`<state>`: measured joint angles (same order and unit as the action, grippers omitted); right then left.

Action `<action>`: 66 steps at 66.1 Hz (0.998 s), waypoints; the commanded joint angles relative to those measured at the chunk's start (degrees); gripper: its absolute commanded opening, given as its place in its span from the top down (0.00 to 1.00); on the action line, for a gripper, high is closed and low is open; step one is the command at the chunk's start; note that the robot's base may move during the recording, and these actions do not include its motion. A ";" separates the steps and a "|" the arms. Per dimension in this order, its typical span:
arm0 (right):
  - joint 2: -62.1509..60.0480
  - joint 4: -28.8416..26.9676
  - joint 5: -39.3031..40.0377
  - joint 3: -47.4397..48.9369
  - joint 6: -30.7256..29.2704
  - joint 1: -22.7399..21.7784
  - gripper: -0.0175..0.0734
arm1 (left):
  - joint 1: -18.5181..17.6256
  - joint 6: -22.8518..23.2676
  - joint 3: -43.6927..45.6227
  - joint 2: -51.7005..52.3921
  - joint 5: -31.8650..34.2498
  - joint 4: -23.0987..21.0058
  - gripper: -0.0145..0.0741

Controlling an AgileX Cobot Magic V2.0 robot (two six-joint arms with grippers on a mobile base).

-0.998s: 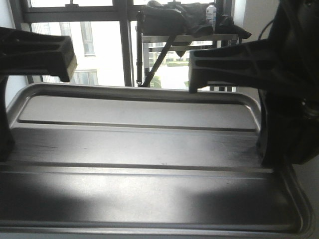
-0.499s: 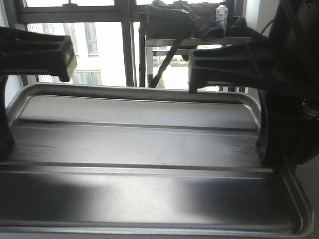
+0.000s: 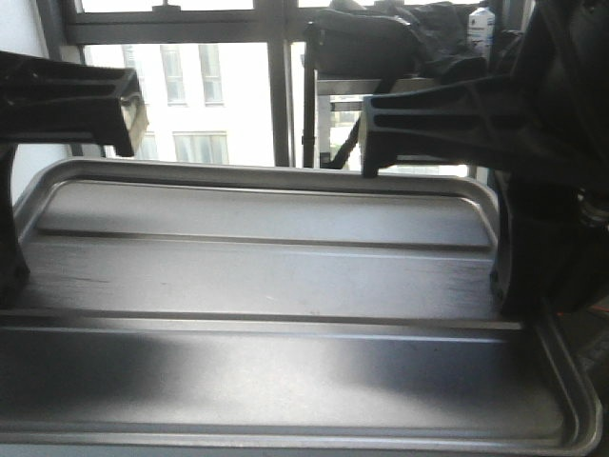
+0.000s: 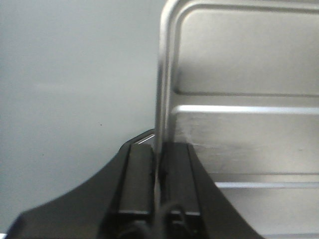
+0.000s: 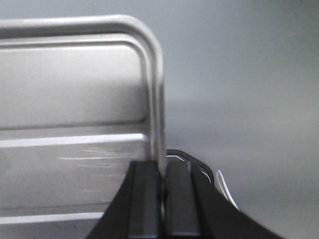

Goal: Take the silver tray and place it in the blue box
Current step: 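Hold the tray level in both grippers while the base drives to the blue crate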

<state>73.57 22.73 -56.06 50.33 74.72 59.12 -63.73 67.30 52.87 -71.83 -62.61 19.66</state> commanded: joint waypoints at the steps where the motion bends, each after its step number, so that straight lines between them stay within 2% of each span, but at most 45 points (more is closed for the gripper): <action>1: -1.64 1.86 2.75 1.43 0.12 0.21 0.74 | -0.63 0.58 1.66 1.52 2.54 0.47 0.85; 66: -1.64 1.86 2.70 1.43 0.12 0.21 0.74 | -0.63 0.58 1.66 1.52 2.54 0.47 0.85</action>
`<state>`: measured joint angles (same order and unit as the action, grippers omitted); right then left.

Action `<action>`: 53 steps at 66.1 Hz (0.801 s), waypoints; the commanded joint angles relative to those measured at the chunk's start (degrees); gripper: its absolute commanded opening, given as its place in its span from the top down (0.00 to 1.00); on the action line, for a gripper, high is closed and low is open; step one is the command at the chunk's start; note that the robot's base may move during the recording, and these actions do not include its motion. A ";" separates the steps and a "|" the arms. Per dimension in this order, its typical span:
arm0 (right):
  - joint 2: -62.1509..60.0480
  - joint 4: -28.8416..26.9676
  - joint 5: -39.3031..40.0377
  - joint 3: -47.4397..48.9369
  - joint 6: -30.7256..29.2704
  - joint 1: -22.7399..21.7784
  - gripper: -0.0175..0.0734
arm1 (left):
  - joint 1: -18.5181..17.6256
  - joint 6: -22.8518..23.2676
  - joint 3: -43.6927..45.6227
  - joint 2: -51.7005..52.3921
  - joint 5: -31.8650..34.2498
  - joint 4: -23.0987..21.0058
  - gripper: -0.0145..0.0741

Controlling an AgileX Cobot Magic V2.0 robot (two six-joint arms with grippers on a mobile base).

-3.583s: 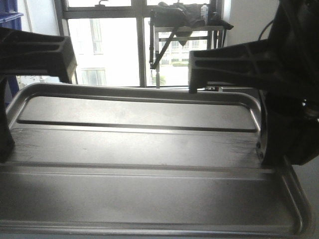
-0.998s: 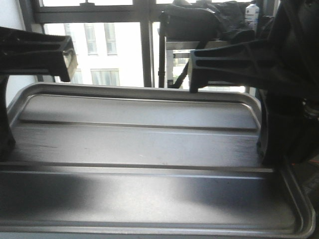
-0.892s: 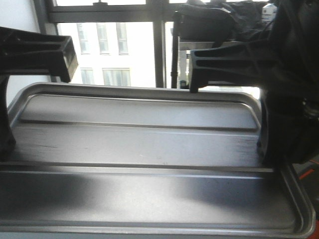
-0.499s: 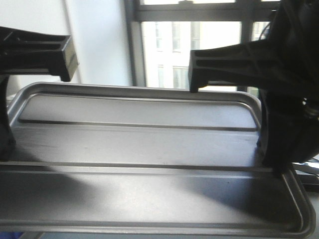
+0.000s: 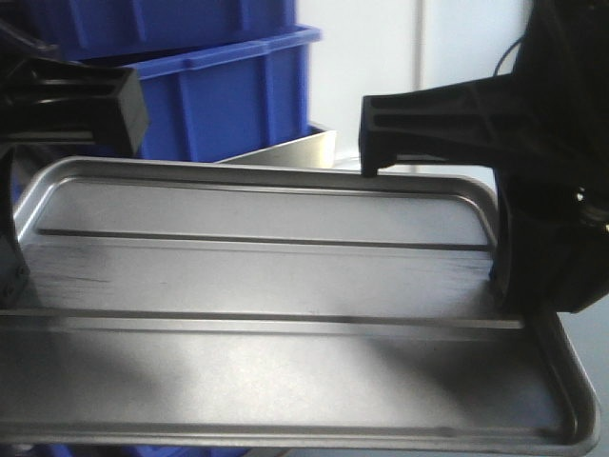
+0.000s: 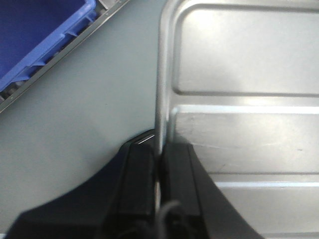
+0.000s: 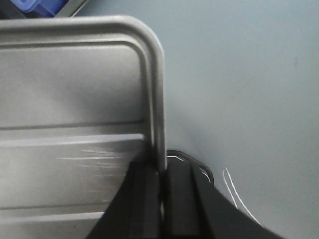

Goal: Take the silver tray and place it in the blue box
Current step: 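Hold the tray level in both grippers while the base drives to the blue crate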

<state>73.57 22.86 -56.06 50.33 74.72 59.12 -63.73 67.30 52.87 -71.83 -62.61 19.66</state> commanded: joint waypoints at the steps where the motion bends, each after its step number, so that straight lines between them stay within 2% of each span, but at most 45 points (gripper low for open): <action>1: -1.64 1.73 2.70 1.43 0.12 0.21 0.74 | -0.63 0.58 1.66 1.52 2.54 0.47 0.85; 53: -1.64 1.73 2.70 1.43 0.12 0.21 0.74 | -0.63 0.58 1.66 1.52 2.54 0.47 0.85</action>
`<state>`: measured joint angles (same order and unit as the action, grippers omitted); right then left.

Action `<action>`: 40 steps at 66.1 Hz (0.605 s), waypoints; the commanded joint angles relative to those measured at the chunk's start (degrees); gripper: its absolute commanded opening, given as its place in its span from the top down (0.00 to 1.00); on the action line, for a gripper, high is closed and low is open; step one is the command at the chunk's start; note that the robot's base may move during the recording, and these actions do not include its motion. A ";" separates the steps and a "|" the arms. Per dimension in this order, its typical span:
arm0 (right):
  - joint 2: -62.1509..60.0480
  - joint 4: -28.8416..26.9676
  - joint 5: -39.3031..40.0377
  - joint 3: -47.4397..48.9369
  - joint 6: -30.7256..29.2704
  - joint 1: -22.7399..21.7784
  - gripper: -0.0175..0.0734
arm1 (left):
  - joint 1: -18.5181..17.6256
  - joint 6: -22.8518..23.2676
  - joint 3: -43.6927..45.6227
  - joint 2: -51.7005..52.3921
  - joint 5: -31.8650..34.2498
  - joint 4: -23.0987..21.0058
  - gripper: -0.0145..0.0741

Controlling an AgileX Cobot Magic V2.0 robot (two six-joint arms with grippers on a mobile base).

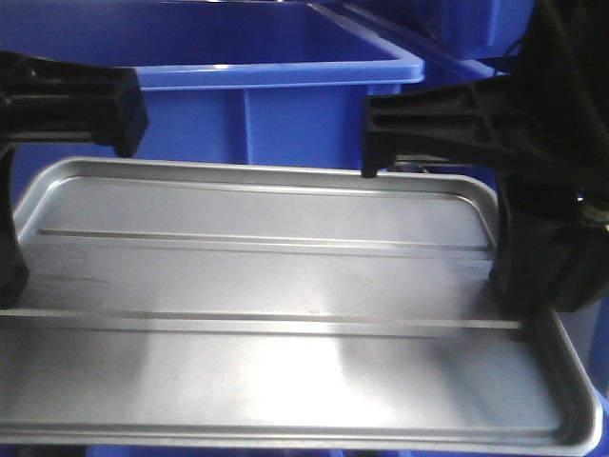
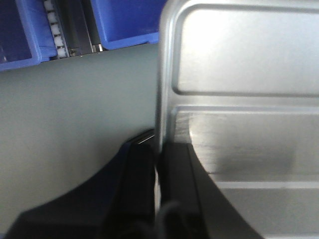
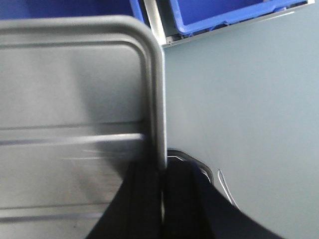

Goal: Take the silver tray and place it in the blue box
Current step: 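Hold the tray level in both grippers while the base drives to the blue crate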

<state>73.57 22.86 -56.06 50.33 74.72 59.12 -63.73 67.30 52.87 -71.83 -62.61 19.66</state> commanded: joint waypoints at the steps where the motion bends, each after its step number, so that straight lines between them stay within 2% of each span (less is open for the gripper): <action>1: -1.64 1.73 2.70 1.43 0.12 0.21 0.74 | -0.63 0.58 1.66 1.52 2.54 0.47 0.85; 40: -1.64 1.78 2.70 1.43 0.12 0.21 0.74 | -0.63 0.58 1.66 1.52 2.54 0.47 0.85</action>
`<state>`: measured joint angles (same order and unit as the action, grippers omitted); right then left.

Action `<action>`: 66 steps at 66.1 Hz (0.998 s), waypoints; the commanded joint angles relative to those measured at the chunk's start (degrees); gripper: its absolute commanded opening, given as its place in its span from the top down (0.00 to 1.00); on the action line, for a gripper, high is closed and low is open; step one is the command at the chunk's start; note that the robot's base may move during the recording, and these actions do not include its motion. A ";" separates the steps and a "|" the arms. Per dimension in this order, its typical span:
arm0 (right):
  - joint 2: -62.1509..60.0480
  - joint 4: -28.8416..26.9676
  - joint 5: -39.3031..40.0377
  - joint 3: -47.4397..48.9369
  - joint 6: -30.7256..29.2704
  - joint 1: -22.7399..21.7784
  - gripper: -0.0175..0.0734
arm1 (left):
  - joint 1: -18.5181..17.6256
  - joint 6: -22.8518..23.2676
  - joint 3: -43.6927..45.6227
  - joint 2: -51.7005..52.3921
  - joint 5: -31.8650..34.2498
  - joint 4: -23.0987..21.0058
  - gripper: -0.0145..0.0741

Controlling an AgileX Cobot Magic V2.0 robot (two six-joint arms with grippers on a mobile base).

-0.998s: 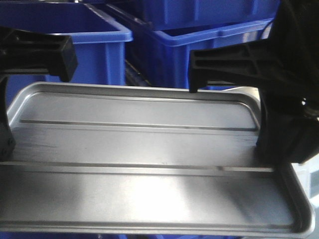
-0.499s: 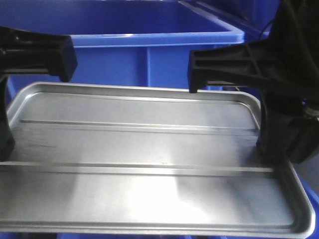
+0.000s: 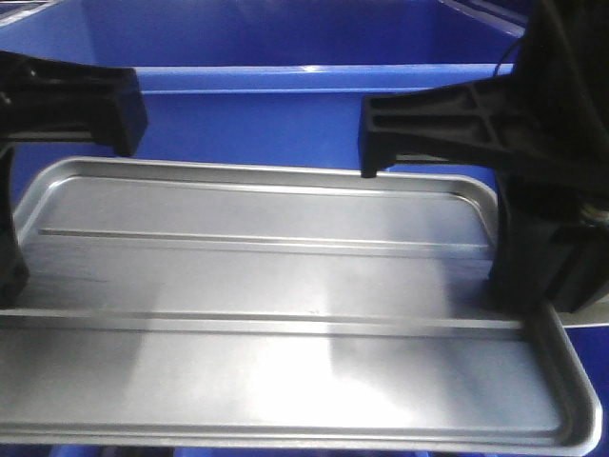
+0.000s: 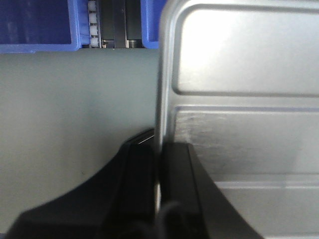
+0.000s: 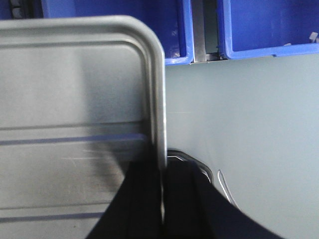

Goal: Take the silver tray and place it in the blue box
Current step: 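Hold the tray level in both grippers while the base drives to the blue crate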

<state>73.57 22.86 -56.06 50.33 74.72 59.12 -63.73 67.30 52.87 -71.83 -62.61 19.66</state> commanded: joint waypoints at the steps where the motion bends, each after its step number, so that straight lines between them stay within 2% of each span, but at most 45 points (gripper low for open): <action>1: -1.64 1.78 2.70 1.43 0.12 0.21 0.74 | -0.63 0.58 1.66 1.52 2.54 0.47 0.85; 66: -1.64 1.78 2.70 1.43 0.12 0.21 0.74 | -0.63 0.58 1.66 1.52 2.54 0.56 0.85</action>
<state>73.57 22.86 -56.06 50.33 74.72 59.12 -63.73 67.30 52.87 -71.83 -62.61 19.66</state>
